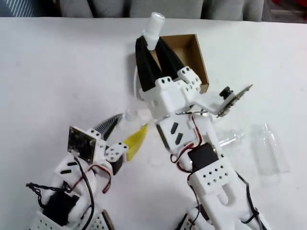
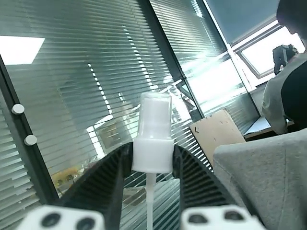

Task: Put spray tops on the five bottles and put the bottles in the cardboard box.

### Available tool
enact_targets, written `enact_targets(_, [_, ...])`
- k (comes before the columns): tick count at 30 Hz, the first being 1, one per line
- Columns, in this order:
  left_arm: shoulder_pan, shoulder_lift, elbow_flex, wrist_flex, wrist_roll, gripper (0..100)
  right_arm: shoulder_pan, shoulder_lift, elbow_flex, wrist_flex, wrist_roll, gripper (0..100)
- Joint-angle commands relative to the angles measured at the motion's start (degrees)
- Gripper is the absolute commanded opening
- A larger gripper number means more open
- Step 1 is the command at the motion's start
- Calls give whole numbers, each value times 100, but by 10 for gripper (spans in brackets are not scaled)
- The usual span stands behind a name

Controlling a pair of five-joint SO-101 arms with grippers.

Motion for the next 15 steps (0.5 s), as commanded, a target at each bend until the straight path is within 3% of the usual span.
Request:
enact_targets(1, [40, -57, -62, -53, 88, 60, 13, 57, -35, -119, -53, 16])
enact_targets(15, [57, -57, -53, -53, 88, 60, 4, 233, -18, -92, -378, 16])
